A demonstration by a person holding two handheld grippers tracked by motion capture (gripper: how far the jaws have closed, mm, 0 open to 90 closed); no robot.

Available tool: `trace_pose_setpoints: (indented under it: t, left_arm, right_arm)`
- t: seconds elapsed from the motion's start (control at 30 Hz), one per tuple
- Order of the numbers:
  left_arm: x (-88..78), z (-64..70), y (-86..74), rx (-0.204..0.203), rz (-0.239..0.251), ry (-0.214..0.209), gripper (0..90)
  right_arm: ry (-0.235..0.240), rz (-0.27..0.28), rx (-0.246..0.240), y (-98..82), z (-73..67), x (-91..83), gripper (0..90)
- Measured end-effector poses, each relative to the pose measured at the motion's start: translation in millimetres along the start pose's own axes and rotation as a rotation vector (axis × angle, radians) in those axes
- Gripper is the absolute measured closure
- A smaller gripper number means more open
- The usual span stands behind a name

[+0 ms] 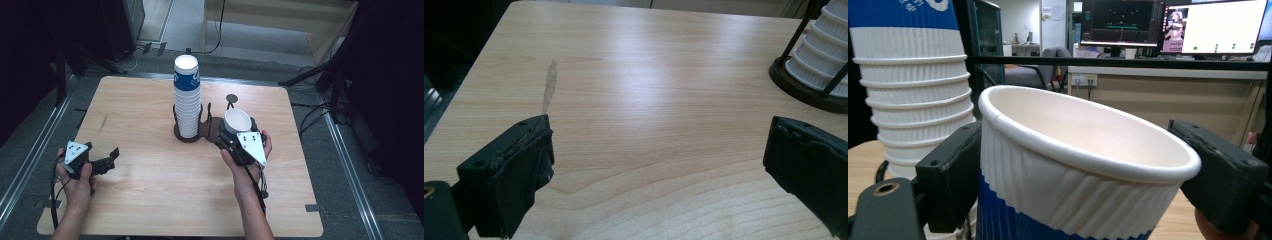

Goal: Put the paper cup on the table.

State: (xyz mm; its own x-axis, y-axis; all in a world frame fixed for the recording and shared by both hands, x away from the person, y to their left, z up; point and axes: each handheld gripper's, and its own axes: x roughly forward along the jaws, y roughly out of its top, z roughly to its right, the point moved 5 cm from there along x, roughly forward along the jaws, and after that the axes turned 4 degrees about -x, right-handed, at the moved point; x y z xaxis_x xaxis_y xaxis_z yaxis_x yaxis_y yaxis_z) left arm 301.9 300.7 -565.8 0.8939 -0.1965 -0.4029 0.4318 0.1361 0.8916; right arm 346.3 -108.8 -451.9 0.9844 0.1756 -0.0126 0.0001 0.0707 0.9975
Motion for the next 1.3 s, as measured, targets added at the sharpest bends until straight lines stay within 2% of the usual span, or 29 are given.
trace_pose_setpoints:
  t: [0.13, 0.4, 0.53, 0.67, 0.8, 1.0, 1.1, 1.2, 1.3]
  left_arm:
    - [1.6, -1.4, -2.4, -0.024, -0.001, -0.002, 0.8]
    - [2.5, 0.5, -4.0, -0.013, 0.003, -0.007, 0.8]
    - [2.2, 0.1, -3.9, -0.026, 0.008, -0.015, 0.8]
    - [2.1, -0.8, -3.9, -0.035, 0.006, -0.015, 0.8]
    - [2.0, -1.8, -3.9, -0.04, 0.005, -0.016, 0.8]
    - [1.8, -1.6, -4.1, -0.043, 0.007, -0.017, 0.8]
    - [1.5, -1.2, -4.2, -0.038, 0.006, -0.022, 0.8]
    - [1.7, -2.9, -4.0, -0.056, 0.005, -0.02, 0.8]
    - [1.0, -3.0, -4.0, -0.058, 0.012, -0.02, 0.8]
  right_arm:
    - [-0.002, 0.004, -0.017, -0.5, 6.1, 1.7, 12.7]
    - [-0.001, 0.042, -0.051, -1.8, 23.2, 8.1, 12.7]
    - [0.047, 0.088, -0.023, -2.2, 30.5, 9.2, 12.7]
    - [0.059, 0.101, -0.053, -3.8, 34.3, 11.4, 12.7]
    - [0.06, 0.089, -0.079, -8.6, 36.6, 15.4, 12.7]
    - [0.044, 0.062, -0.074, -14.7, 48.5, 22.3, 12.7]
    - [0.034, 0.05, -0.09, -17.3, 53.3, 25.7, 12.7]
    - [0.018, 0.028, -0.103, -21.2, 58.4, 30.5, 12.7]
    - [0.01, 0.016, -0.085, -24.3, 62.8, 34.5, 12.7]
